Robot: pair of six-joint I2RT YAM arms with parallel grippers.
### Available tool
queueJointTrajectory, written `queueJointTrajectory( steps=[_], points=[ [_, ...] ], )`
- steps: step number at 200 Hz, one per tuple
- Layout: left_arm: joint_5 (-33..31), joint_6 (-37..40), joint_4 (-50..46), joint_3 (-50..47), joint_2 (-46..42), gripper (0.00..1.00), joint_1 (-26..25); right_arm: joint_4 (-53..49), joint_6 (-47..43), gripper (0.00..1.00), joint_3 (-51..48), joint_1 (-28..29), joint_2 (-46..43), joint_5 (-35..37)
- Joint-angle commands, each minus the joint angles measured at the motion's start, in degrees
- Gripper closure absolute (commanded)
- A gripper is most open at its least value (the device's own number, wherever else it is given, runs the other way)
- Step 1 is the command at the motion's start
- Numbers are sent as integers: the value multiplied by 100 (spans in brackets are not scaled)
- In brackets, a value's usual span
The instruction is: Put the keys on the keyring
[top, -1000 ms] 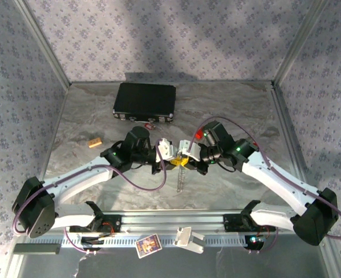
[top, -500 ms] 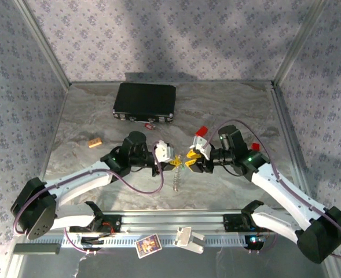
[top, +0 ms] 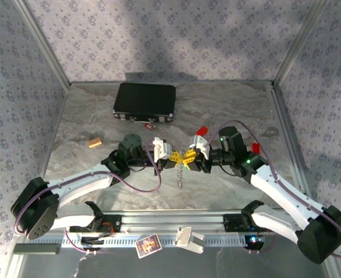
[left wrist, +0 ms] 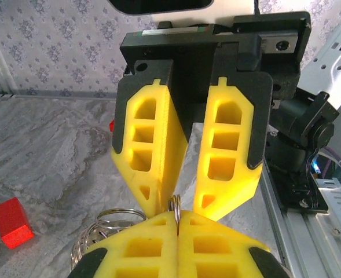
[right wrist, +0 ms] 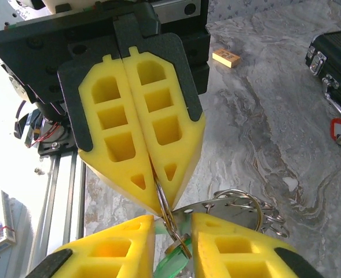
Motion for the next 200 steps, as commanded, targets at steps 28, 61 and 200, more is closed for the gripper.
queueJointTrajectory(
  steps=[28,61,200],
  points=[
    [197,-105,406,-34,-96,100,-33,75,0,99,39,-52,8,-236],
    [5,290,-402,175,-165,75,-33,-553,-408,100,358,-34,72,-94],
    [47,1536,-2290,940,-44,96,-29,-2755,-1806,100,1886,713,1028,1075]
  ],
)
